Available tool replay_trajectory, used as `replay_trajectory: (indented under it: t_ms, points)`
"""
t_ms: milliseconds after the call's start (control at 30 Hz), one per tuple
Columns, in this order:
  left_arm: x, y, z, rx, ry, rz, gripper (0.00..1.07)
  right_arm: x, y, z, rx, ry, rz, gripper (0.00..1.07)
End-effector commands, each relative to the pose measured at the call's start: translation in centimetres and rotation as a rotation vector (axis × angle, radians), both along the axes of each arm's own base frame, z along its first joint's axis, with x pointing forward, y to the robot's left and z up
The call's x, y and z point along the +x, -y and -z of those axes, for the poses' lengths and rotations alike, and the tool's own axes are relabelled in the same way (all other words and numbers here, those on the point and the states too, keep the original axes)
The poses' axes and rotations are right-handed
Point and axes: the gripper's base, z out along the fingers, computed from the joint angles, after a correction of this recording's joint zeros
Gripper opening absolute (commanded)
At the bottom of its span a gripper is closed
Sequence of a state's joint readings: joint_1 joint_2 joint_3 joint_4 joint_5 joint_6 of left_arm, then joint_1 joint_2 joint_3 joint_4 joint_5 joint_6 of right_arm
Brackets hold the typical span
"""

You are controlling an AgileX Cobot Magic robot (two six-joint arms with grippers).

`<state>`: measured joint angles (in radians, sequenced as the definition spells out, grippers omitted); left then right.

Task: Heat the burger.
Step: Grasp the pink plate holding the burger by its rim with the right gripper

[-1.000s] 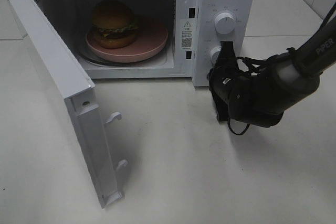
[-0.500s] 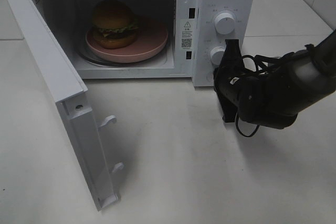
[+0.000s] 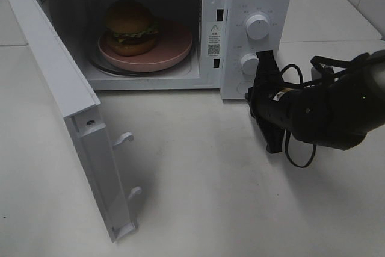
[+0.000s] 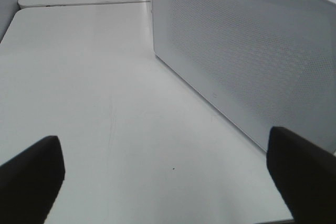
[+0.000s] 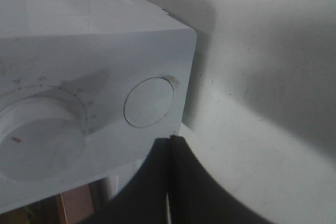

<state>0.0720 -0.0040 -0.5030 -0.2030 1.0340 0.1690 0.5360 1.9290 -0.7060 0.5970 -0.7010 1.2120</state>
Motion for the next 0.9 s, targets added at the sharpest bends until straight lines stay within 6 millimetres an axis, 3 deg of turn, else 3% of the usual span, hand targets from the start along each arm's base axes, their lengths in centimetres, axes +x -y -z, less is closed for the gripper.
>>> replay_trajectory:
  t_ms: [33,333,500,900]
  points:
    - [-0.3,0.1,0.1,-0.005,0.022,0.006,1.00,-1.2,0.0,-1.3,-0.088,-0.033,-0.116,0.00]
    - [-0.3,0.1,0.1,-0.005,0.022,0.006,1.00,-2.9,-0.2,-3.1,-0.254,-0.105,-0.362,0.00]
    - [-0.3,0.1,0.1,-0.005,0.022,0.006,1.00,-4.4,-0.4,-4.3,-0.412,-0.146,-0.628,0.00]
    - [-0.3,0.1,0.1,-0.005,0.022,0.006,1.00,-6.9,-0.4,-6.6,-0.549,-0.166,-0.975,0.00]
